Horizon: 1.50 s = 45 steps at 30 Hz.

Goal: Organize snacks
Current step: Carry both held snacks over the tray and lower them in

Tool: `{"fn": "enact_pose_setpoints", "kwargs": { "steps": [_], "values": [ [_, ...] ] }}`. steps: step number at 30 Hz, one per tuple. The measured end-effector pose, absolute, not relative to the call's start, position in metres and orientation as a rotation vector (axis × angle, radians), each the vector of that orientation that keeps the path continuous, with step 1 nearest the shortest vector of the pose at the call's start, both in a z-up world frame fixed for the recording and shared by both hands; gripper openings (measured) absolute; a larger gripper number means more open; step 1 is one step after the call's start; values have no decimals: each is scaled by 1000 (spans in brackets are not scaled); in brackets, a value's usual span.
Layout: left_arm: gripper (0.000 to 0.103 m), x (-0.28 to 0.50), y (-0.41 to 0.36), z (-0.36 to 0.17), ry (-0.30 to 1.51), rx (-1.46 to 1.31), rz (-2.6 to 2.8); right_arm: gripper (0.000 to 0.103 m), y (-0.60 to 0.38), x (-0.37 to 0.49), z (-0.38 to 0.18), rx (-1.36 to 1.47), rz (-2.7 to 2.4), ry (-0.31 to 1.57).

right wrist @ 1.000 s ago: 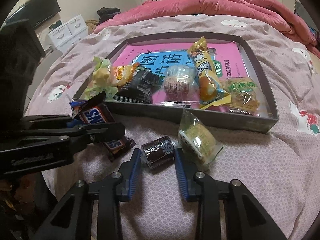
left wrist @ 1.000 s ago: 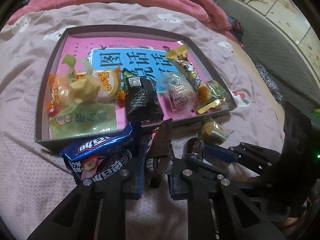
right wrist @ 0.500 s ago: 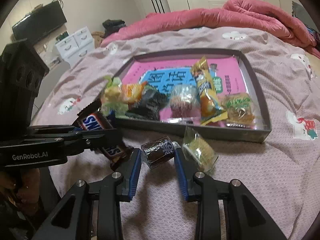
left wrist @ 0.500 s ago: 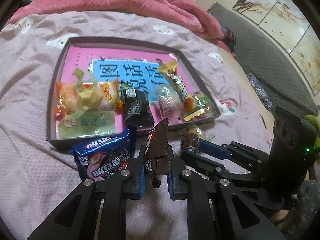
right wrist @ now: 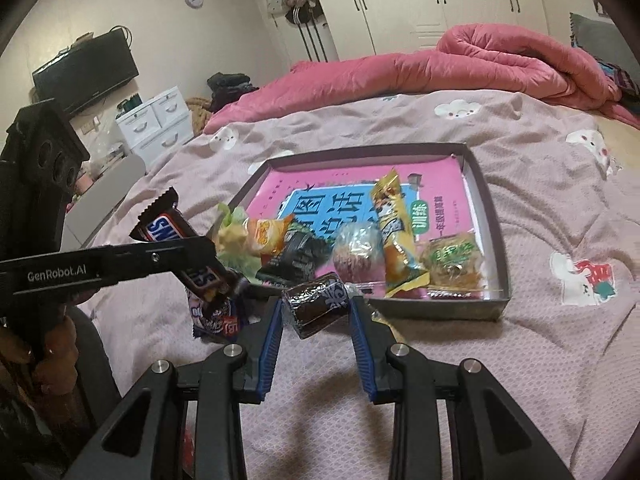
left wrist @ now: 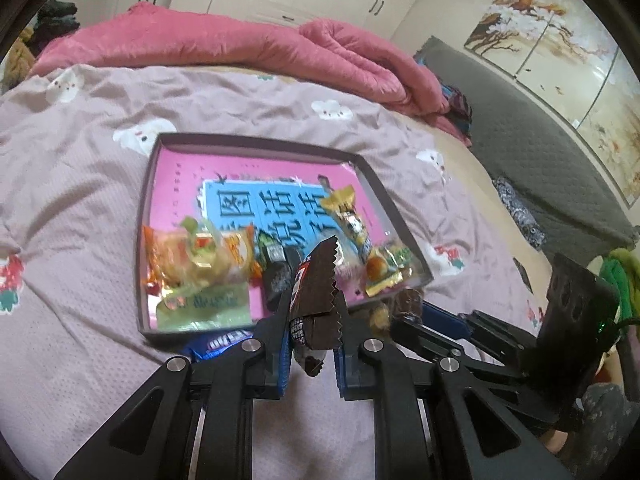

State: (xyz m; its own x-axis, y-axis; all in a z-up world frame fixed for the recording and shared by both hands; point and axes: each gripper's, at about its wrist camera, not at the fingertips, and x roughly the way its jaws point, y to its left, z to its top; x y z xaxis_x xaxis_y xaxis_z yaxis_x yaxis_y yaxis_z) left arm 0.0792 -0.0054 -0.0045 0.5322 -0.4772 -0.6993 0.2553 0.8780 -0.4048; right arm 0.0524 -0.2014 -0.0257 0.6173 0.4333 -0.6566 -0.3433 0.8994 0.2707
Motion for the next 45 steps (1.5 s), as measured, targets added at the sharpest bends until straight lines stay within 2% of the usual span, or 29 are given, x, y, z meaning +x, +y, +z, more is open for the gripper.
{"fn": "enact_pose_setpoints", "kwargs": {
  "steps": [14, 45],
  "values": [
    [17, 95, 2, 7, 875, -267, -381, 34, -219, 62, -16, 149, 384, 741],
    [17, 138, -11, -32, 954, -264, -348, 34, -202, 89, -37, 102, 401, 803]
  ]
}}
